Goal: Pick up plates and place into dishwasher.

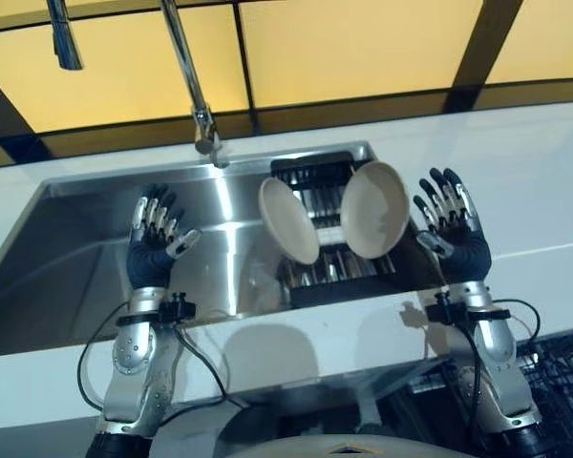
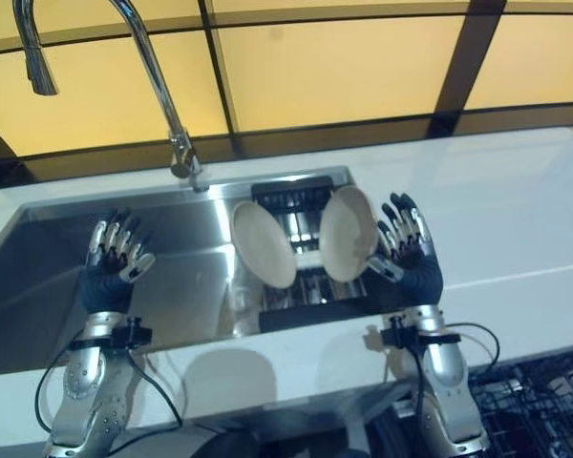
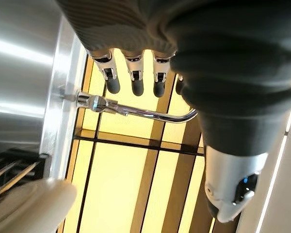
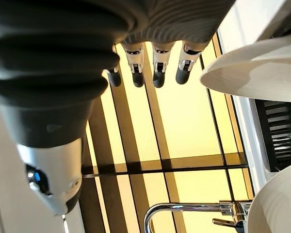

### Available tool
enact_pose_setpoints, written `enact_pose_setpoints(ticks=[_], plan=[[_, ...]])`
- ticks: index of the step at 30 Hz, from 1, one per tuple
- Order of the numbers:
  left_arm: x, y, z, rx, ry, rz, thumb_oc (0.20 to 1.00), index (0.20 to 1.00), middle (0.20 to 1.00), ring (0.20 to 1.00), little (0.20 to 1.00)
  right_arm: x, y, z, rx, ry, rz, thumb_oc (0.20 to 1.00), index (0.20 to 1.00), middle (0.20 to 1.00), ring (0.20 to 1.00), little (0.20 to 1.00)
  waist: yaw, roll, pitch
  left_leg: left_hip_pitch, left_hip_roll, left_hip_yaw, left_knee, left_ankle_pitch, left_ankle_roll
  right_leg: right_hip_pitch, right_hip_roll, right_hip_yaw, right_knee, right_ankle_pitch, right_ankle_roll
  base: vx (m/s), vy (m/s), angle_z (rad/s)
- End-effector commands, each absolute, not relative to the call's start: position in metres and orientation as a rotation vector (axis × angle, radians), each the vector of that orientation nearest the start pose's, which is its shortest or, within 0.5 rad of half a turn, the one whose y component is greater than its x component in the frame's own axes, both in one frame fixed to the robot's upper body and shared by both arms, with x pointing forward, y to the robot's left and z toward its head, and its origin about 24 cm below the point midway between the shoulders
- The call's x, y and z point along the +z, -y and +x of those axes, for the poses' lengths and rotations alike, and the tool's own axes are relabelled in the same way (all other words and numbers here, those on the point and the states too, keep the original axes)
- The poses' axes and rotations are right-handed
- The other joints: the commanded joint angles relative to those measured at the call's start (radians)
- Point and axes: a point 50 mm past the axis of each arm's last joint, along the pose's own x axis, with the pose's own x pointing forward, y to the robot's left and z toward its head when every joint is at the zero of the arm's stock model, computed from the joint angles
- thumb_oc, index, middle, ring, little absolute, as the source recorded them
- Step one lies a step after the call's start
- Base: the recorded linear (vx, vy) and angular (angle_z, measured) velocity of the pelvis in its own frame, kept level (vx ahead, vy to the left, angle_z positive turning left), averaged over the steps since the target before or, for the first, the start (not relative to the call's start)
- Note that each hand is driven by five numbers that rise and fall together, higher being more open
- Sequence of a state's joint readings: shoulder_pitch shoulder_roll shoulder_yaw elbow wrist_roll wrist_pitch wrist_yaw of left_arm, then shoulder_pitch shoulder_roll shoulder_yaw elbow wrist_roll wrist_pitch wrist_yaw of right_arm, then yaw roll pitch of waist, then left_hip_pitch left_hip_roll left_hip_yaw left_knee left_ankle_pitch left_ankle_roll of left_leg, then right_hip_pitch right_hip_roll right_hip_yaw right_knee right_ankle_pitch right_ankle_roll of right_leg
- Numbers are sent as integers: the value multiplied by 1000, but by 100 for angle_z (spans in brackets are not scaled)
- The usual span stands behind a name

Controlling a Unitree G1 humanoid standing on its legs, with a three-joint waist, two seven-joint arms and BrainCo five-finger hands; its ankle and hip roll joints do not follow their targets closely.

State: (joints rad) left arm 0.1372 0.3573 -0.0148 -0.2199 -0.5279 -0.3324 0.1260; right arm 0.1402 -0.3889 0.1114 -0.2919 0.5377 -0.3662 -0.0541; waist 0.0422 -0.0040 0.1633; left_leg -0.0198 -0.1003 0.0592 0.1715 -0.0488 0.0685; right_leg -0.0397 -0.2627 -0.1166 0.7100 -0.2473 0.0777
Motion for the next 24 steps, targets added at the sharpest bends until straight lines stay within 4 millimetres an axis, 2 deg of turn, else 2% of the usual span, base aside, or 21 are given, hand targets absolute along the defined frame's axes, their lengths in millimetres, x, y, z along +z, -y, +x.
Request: enact_pose_setpoints(ticks=[1,3,5,6,7,9,12,16,24], plan=[[130,-217,217,49,512,-165,1000,1000,1000,1000,1000,135,193,211,69,594,206,1000,1000,1000,1000,1000,12,1,-52,-39,9,0,-24,-15,-10,45,102,-110,-227,124,-18,110,-63,-20],[134,-215,222,29,535,-136,1000,1000,1000,1000,1000,137,196,216,58,627,215,1000,1000,1000,1000,1000,14,3,-25,-9,15,17,-41,-14,-22,28,103,-138,-409,166,-13,86,-75,-39],[138,-212,225,15,563,-84,1000,1000,1000,1000,1000,138,197,218,49,637,213,1000,1000,1000,1000,1000,7,0,-14,16,16,20,-70,-14,-26,26,114,-112,-546,220,7,96,-86,-28],[139,-210,225,11,573,-64,1000,1000,1000,1000,1000,138,197,219,45,638,212,1000,1000,1000,1000,1000,6,-1,-11,25,17,21,-78,-15,-27,29,115,-103,-579,243,13,114,-76,-8],[142,-206,227,3,588,-8,1000,1000,1000,1000,1000,139,197,222,38,640,212,1000,1000,1000,1000,1000,0,-4,-10,40,17,22,-97,-18,-26,16,110,-85,-615,292,26,100,-45,-8],[148,-201,229,11,627,156,1000,1000,1000,1000,1000,141,196,225,32,649,204,1000,1000,1000,1000,1000,-11,-4,-9,68,21,29,-125,-32,-18,-18,103,-57,-633,351,45,94,-33,-17],[155,-203,235,50,677,409,1000,1000,1000,1000,1000,145,198,227,42,664,186,1000,1000,1000,1000,1000,-22,2,-18,81,24,16,-142,-43,-11,-30,106,-37,-656,348,50,78,-36,-4],[161,-230,241,143,674,652,1000,1000,1000,1000,1000,150,202,229,67,639,169,1000,1000,1000,1000,1000,-39,9,-57,95,27,15,-138,-62,-15,-12,120,-11,-688,328,56,126,-54,1],[158,-261,245,190,626,1133,1000,1000,1000,1000,1000,144,204,231,96,562,146,1000,1000,1000,1000,1000,-63,36,-88,128,49,36,-142,-74,-28,22,125,-13,-689,282,60,127,-18,7]])
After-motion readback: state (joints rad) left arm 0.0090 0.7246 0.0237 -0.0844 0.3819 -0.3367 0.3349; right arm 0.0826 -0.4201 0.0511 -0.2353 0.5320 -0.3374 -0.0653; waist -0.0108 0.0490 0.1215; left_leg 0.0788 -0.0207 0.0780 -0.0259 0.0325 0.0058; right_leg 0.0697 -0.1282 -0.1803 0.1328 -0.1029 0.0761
